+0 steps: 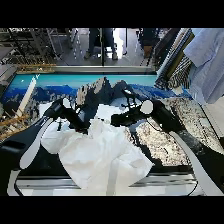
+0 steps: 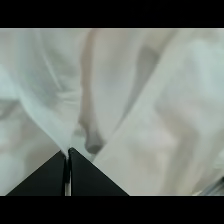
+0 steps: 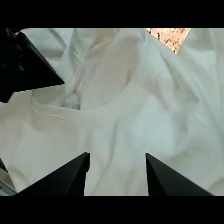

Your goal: Fold the clothes and pants, and hang the long-sleeved shirts on hangers.

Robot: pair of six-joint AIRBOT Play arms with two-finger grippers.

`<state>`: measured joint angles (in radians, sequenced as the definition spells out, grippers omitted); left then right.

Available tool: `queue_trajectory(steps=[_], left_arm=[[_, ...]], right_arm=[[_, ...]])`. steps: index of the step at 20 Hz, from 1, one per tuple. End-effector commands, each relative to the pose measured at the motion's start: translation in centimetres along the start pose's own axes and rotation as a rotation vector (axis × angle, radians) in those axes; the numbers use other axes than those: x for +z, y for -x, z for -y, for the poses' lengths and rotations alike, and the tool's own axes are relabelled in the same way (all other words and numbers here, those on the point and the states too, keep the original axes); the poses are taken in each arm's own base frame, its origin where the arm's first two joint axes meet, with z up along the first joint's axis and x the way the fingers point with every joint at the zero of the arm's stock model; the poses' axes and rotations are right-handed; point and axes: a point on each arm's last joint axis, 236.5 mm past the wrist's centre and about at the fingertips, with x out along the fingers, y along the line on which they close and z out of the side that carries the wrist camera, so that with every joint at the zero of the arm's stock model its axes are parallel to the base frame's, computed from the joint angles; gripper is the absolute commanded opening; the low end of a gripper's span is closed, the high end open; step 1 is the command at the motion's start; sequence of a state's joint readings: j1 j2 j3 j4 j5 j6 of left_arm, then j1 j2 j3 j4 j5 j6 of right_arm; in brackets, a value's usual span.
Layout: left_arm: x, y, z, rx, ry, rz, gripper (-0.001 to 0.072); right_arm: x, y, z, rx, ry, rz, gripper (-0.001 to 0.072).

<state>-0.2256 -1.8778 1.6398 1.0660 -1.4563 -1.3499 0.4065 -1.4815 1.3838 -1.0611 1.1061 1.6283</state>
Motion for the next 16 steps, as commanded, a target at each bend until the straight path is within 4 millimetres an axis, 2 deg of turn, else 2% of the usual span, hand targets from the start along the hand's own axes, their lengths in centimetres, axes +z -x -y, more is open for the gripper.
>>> queue_trajectory(steps=[1,2,4,6,7,8,10,14,16], left_arm=[[0.2,5.9,3.9,-0.068,-0.108,0.099,0.0018],[0.0,8.1,4.8,-0.055,-0.145,0.146,0.0018],[-0.9,11.2,6.7,-0.04,-0.201,0.2,0.0018],[-2.0,13.3,8.5,-0.029,-0.261,0.235,0.0018],[-2.2,13.9,9.1,-0.025,-0.277,0.249,0.0018],[-2.4,14.2,9.6,-0.023,-0.288,0.257,0.0018],[-2.5,14.2,10.0,-0.027,-0.295,0.255,0.0018],[-2.8,13.2,10.0,-0.034,-0.291,0.227,0.0019],[-2.9,12.9,9.9,-0.036,-0.286,0.22,0.0019]], right_arm=[[-1.9,-2.8,-1.1,0.088,-0.109,-0.115,0.0426],[-2.0,-3.8,-1.7,0.125,-0.141,-0.127,0.0427],[-2.0,-5.6,-2.8,0.18,-0.207,-0.147,0.0442],[-2.7,-7.1,-3.0,0.186,-0.28,-0.181,0.0484],[-3.2,-7.7,-2.9,0.178,-0.321,-0.209,0.0551],[-3.6,-8.1,-2.9,0.177,-0.351,-0.23,0.0606],[-3.3,-8.2,-3.7,0.203,-0.4,-0.226,0.0606],[-0.1,-7.3,-6.2,0.301,-0.47,-0.141,0.0606],[-0.3,-7.4,-6.4,0.297,-0.486,-0.149,0.0606]])
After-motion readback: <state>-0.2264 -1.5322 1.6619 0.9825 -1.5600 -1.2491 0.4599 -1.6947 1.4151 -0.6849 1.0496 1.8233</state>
